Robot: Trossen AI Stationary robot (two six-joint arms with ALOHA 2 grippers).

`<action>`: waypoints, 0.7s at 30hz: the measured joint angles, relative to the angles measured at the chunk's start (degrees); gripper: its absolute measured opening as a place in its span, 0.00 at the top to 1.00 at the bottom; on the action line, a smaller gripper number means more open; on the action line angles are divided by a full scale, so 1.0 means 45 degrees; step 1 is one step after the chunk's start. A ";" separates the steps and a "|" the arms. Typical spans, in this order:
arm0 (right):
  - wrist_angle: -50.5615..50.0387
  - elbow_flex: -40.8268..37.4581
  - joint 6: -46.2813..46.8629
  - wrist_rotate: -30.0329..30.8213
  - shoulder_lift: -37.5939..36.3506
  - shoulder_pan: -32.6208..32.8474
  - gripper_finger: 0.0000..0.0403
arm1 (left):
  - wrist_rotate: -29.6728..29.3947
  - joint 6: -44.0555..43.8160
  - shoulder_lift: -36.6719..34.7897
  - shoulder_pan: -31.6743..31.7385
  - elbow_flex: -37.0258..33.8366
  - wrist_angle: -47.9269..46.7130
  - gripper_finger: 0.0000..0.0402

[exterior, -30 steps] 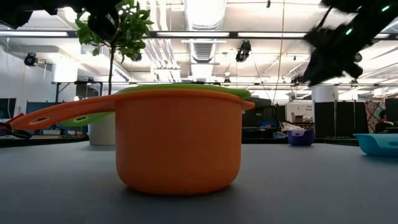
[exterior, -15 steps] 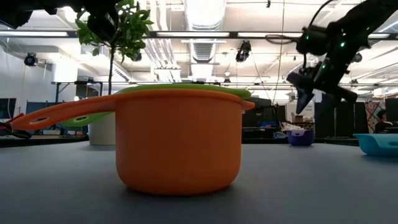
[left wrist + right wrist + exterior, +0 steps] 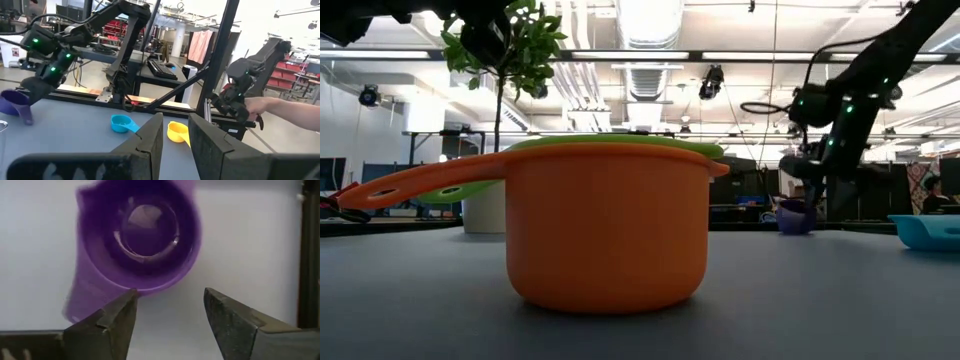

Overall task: Nest measuring cups in basket
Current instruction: Stack the purple measuring cup on top of the green measuring cup

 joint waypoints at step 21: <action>0.0009 0.0175 -0.1741 0.0659 -0.1339 -0.0052 0.63 | -0.0010 -0.0035 0.0018 0.0009 0.0000 -0.0156 0.82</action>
